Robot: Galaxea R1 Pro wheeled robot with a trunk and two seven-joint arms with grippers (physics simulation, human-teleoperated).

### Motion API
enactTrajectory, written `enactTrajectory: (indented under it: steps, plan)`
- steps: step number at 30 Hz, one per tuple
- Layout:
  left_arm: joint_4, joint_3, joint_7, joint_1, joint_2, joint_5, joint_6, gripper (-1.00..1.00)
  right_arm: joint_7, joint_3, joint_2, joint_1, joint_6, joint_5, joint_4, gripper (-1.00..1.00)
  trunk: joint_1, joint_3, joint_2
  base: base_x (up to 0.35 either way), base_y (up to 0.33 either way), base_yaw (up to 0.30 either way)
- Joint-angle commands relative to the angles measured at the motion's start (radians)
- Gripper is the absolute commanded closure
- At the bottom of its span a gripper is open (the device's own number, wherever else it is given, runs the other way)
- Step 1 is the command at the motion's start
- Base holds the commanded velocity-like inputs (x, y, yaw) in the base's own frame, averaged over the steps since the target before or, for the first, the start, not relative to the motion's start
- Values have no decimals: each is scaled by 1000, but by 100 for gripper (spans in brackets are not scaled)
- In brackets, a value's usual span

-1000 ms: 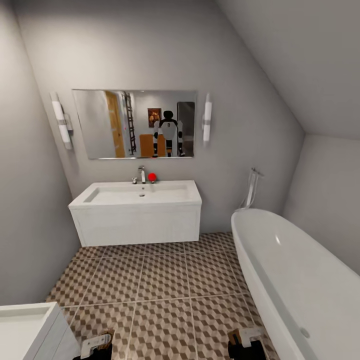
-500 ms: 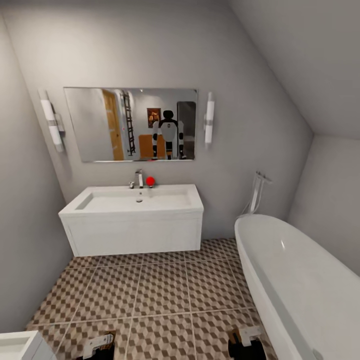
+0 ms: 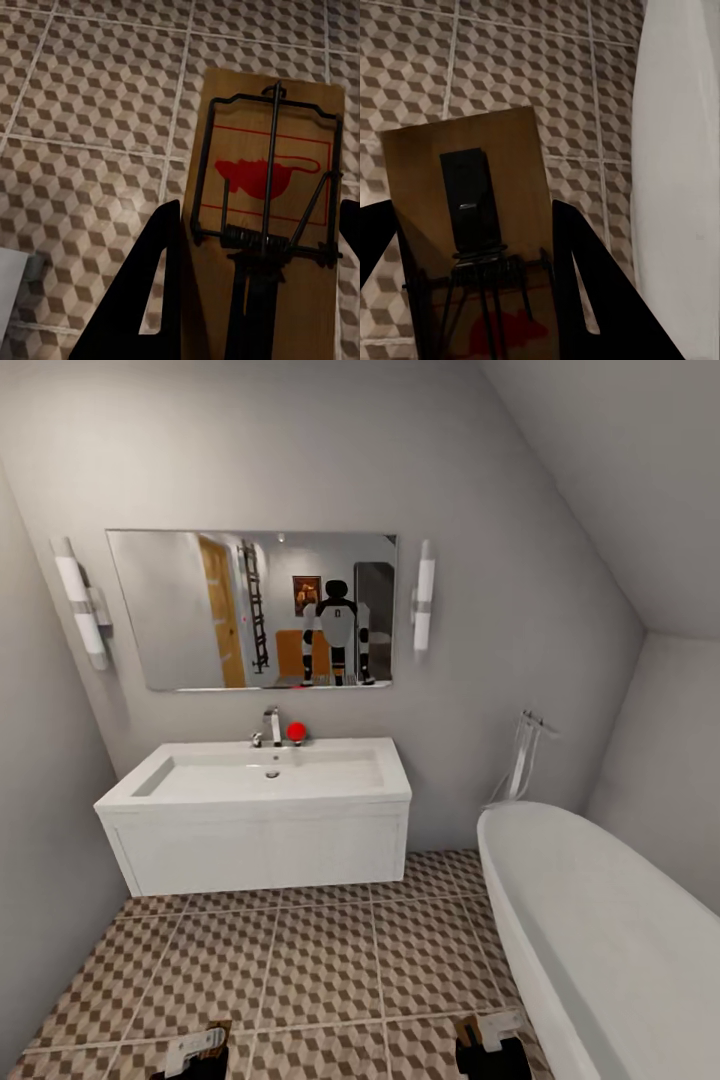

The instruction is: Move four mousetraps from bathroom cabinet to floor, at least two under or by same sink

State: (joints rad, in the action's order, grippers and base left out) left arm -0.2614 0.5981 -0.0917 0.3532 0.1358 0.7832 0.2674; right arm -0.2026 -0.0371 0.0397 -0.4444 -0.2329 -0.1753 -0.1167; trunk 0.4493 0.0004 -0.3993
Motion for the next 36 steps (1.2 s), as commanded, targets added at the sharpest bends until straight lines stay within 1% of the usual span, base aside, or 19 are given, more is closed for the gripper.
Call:
enactTrajectory:
  steps: [1, 6, 11, 18, 26, 33, 36]
  plan:
    - [-1, 9, -12, 0, 0, 1, 2, 100, -5, -3, 0, 0, -2, -3, 2, 100, 1, 0, -1, 151, 0, 0]
    - [1, 9, -11, 0, -1, 1, 3, 100, -5, -3, 0, 0, -2, -2, 5, 100, 1, 0, -1, 65, 0, 0]
    - [27, 8, -11, 0, -1, 5, 4, 100, -5, -3, 0, 0, -1, -5, 6, 100, 1, 0, -1, 130, 33, 0]
    - [32, 5, -11, 0, -1, 5, -2, 100, -5, -4, 0, 0, 0, -7, 6, 100, 1, 0, -1, 283, 102, 9]
    - [33, 6, -13, 0, -2, 4, -2, 100, -4, -5, 0, 0, 0, -7, 6, 100, 1, 0, -1, 306, 115, 187]
    - [33, 6, -14, 0, -2, 4, -2, 100, -5, -6, 0, 0, 0, -7, 6, 100, 1, 0, -1, 298, 94, 46]
    - [33, 7, -15, 0, -2, 4, -1, 100, -5, -6, 0, 0, 0, -7, 6, 100, 1, 0, -1, 131, 24, 6]
